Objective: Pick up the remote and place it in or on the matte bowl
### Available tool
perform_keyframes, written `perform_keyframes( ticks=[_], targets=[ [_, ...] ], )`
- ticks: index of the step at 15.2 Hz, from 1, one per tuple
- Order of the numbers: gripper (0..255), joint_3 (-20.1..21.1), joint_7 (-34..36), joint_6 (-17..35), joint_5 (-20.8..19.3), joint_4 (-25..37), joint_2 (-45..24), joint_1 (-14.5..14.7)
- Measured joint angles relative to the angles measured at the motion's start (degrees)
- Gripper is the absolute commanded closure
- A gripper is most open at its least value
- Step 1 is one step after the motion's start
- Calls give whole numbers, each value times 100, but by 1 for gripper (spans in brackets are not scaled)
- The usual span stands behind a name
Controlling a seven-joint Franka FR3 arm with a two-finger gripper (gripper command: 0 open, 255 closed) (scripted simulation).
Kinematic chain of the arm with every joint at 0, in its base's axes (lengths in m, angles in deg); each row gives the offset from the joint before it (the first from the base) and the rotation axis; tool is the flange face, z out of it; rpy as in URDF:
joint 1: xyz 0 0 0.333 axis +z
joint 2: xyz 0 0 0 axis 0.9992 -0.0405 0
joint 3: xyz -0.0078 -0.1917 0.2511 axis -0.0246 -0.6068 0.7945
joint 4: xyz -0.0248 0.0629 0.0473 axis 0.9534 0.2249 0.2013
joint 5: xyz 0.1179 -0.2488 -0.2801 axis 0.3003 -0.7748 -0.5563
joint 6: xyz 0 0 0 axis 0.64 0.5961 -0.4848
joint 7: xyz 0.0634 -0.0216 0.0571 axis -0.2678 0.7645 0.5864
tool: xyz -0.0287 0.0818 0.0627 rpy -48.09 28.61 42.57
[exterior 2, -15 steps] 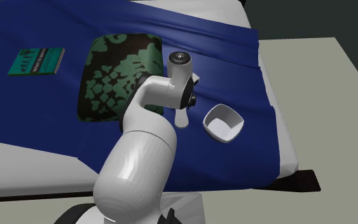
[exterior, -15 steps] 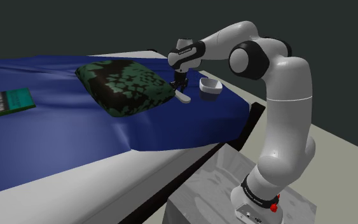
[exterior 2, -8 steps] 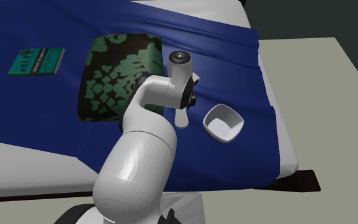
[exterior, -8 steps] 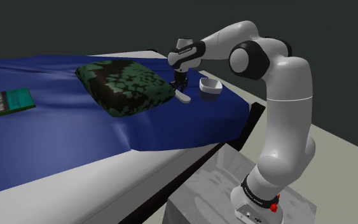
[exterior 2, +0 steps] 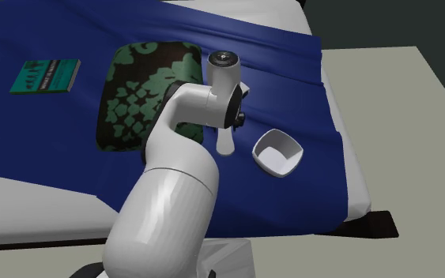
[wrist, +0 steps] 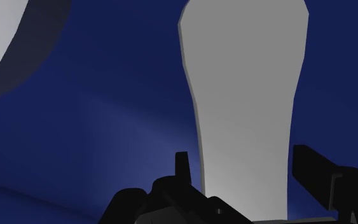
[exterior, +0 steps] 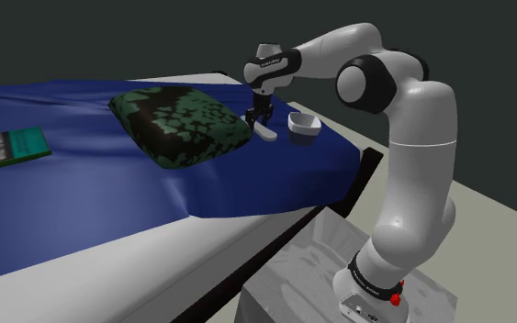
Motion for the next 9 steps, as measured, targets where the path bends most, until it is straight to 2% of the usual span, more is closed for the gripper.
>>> perform_keyframes(
  ticks=[9],
  targets=[
    [255,-18,8,-621,-30,472,150,-7]
  ],
)
